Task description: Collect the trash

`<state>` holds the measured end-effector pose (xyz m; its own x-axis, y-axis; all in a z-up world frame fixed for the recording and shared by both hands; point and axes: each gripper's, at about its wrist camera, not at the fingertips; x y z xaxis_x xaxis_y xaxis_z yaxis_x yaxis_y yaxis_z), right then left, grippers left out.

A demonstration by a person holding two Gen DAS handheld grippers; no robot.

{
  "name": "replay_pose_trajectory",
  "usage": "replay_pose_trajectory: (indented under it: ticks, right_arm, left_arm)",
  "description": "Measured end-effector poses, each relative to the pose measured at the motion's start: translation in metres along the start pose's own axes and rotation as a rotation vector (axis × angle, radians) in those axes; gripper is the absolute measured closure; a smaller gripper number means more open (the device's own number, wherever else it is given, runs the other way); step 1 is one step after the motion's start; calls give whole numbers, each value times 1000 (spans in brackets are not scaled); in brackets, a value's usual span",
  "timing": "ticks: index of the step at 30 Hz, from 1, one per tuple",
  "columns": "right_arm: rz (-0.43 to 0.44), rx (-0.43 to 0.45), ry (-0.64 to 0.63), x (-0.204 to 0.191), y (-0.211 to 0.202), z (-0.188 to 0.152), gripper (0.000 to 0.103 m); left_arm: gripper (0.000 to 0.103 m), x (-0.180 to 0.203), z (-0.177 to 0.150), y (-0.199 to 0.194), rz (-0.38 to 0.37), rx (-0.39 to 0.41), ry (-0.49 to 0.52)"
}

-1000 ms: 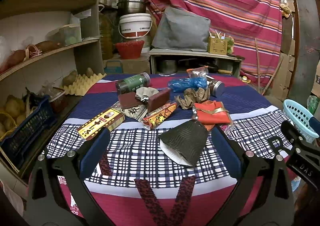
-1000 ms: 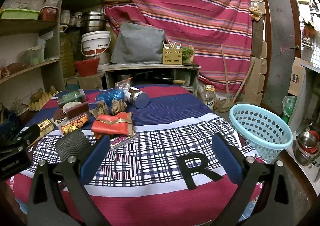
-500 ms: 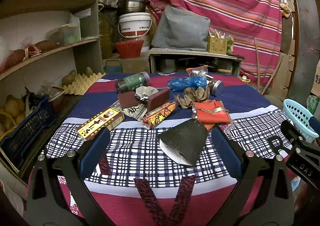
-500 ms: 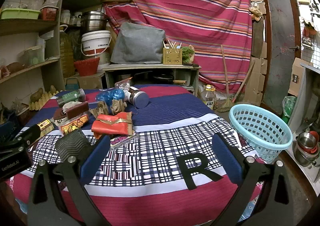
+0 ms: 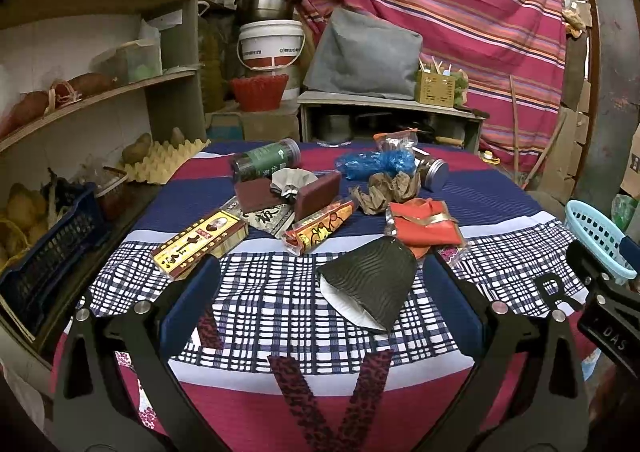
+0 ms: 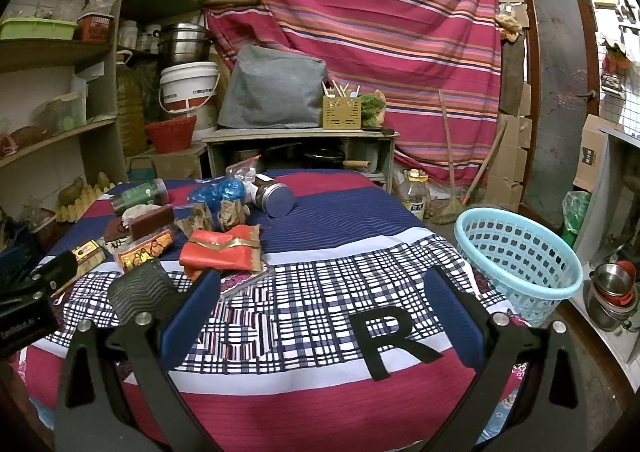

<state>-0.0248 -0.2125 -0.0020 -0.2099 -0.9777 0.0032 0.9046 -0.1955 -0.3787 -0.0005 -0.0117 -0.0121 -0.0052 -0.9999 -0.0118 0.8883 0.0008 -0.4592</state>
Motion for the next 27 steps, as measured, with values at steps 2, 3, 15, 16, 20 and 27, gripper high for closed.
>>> replay_pose_trajectory:
  ticks: [2, 3, 15, 16, 20, 27]
  right_arm:
    - [0, 0, 2, 0, 0, 0, 4]
    - [-3, -1, 3, -1, 1, 1, 4]
    - [-46, -2, 14, 4, 1, 6, 4]
    - [-43, -9, 14, 4, 3, 7, 4]
    - [-35, -17, 2, 3, 8, 11, 4]
    - [-55, 17, -30, 4, 11, 19, 4]
  left_arm:
    - [5, -1, 0, 2, 6, 5, 1]
    - [5, 0, -1, 2, 7, 5, 0]
    - [5, -5, 1, 9, 0, -32, -9]
    - [5, -4, 2, 10, -2, -37, -8]
    - [5, 1, 9, 18, -17, -50, 4]
    - [5, 12, 13, 39, -4, -101, 11]
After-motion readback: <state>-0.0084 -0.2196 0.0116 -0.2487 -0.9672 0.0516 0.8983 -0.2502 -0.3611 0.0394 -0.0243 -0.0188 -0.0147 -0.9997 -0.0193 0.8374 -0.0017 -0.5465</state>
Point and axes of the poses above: each gripper's, at about its wrist camera, not at the fingertips, and y roughly the way its jaws point, x to its right, z to its top, and after that the axes turned 1 degree about x, right-handed
